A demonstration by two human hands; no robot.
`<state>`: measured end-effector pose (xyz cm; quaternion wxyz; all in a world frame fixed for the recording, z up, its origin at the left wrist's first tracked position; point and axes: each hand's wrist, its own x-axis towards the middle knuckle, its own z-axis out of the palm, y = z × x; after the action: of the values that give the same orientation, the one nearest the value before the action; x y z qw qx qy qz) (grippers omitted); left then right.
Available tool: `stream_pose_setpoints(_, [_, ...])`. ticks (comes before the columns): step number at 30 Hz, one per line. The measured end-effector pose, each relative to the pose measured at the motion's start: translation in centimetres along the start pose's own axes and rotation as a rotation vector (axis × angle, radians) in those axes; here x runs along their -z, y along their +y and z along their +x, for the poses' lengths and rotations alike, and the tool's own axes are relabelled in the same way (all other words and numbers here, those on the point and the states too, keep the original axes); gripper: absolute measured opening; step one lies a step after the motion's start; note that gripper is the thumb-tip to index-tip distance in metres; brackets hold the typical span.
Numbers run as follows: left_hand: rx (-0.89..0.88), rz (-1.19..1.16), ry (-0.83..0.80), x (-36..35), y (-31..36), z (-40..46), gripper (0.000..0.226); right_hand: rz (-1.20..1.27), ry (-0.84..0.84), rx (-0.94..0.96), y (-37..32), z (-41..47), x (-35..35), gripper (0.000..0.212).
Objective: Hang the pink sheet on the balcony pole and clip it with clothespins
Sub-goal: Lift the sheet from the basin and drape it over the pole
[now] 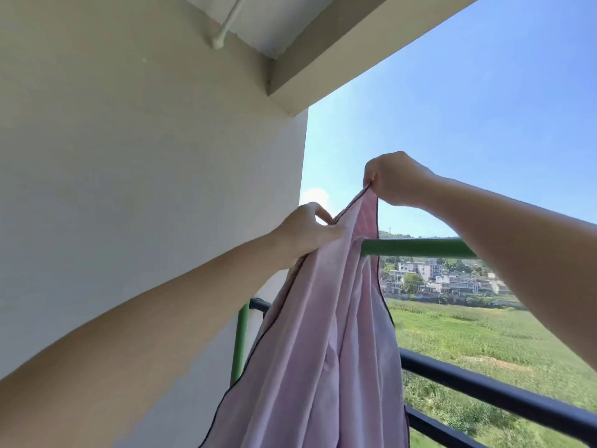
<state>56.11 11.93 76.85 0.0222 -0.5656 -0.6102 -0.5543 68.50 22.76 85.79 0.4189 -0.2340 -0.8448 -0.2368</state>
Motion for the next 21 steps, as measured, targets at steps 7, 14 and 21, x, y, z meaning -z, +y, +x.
stream_pose_setpoints(7, [-0.178,0.220,0.008,-2.2,6.0,-3.4,0.013,-0.075,-0.047,-0.082,6.1,-5.0,6.7,0.024])
stream_pose_setpoints(14, [-0.393,0.291,0.005,-7.3,13.5,-8.6,0.009,-0.227,0.027,-0.196,11.4,-12.6,14.6,0.025])
stream_pose_setpoints(21, [-0.433,0.310,0.035,-12.9,19.7,-15.7,0.022,-0.228,-0.169,-0.327,15.6,-19.5,22.8,0.020])
